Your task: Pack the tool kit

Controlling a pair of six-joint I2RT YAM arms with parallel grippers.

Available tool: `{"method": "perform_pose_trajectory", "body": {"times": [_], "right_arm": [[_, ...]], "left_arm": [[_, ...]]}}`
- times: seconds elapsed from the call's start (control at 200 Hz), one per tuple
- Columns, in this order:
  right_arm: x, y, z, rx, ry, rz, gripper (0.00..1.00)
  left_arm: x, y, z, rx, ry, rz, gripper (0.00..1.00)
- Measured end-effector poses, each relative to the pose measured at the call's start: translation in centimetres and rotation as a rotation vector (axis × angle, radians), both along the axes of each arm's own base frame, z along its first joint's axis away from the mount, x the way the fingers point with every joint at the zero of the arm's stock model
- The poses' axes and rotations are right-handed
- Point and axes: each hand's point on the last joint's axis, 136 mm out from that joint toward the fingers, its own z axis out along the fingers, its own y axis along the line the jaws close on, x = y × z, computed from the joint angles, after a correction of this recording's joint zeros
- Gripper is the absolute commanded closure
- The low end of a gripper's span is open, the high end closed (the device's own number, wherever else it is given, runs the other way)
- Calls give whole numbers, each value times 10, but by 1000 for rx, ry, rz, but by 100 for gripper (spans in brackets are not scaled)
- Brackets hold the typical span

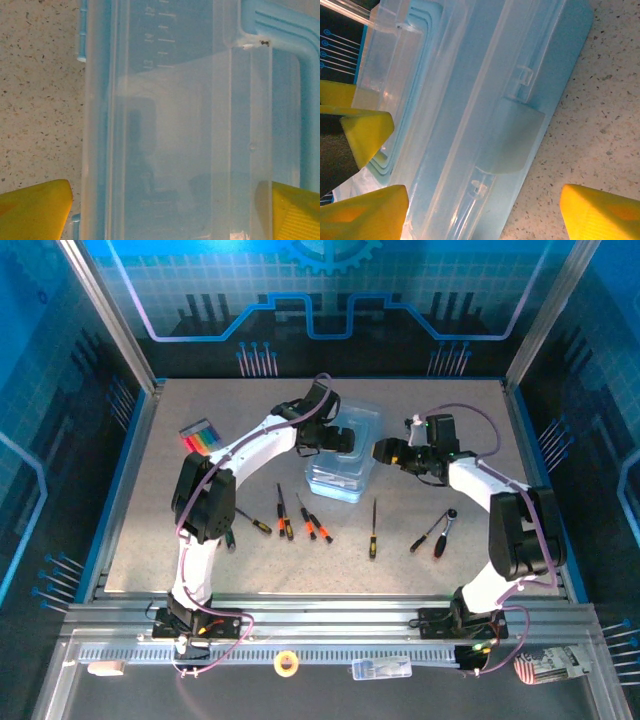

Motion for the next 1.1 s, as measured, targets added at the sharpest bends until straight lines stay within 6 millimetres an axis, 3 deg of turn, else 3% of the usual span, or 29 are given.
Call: {"method": "perform_pose_trajectory", "body": {"times": [0.465, 0.7, 1.101], "right_arm": [[3, -11, 13, 54, -13, -25, 18], [6, -4, 18, 115, -12, -10, 19], [3, 6, -9, 216, 22, -5, 19]], "left_arm": [[-4, 3, 1, -10, -3, 17, 6], [-4, 1, -1, -38, 8, 17, 11], [-3, 4, -3, -130, -6, 20, 15]]}}
